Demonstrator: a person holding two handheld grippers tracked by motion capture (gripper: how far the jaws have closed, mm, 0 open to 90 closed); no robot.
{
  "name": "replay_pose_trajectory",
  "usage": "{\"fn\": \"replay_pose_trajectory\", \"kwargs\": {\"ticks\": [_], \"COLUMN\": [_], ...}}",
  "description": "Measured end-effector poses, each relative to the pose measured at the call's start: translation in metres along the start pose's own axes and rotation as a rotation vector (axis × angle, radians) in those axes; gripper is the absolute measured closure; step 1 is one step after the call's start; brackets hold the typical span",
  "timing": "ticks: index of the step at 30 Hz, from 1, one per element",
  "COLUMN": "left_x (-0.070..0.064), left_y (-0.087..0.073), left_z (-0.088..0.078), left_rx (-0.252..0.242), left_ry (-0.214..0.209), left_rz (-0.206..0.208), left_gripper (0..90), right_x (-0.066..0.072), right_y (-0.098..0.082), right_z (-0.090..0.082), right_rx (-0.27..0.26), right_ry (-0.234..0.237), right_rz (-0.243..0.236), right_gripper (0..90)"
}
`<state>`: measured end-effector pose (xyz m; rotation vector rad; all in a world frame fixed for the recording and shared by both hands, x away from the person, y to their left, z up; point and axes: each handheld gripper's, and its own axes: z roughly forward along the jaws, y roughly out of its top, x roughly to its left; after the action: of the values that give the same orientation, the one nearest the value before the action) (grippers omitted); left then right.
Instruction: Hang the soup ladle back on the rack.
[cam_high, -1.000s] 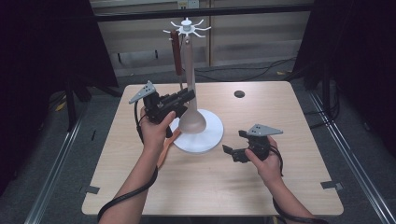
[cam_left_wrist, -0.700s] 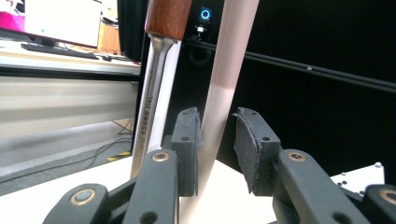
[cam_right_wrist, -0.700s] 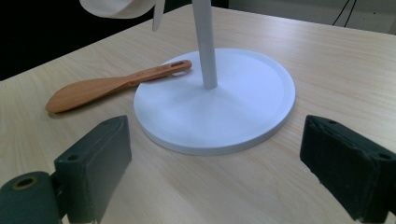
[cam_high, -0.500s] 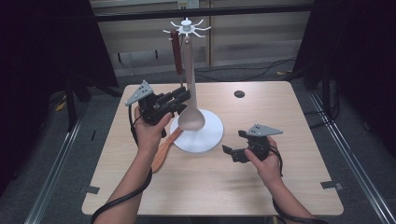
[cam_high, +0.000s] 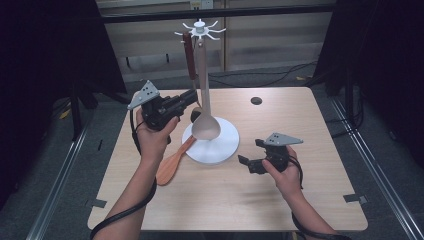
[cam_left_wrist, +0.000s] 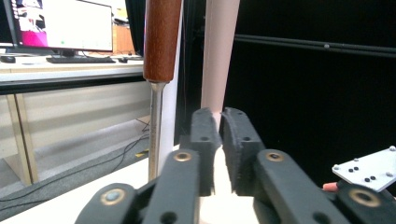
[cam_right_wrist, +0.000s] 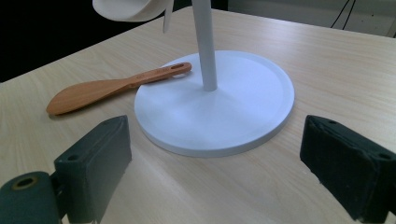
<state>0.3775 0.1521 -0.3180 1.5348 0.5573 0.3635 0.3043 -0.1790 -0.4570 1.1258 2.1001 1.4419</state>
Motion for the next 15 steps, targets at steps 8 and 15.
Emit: {"fn": "replay_pose_trajectory", "kwargs": {"ticks": [8,15], "left_x": [0.000,-0.001], "left_y": [0.014,0.031], "left_z": [-0.001,-0.001], "left_rx": [-0.010,-0.051], "left_ry": [0.007,0.008], "left_rz": [-0.017,0.005], "left_gripper": [90.0,90.0], "right_x": [0.000,-0.001], "right_y": [-0.001,0.000], "right_z": [0.000,-0.001], "right_rx": [0.000,-0.004], "right_ry": [0.002,0.002], "right_rz": [0.002,0.002], "right_gripper": [8.9,8.9]}}
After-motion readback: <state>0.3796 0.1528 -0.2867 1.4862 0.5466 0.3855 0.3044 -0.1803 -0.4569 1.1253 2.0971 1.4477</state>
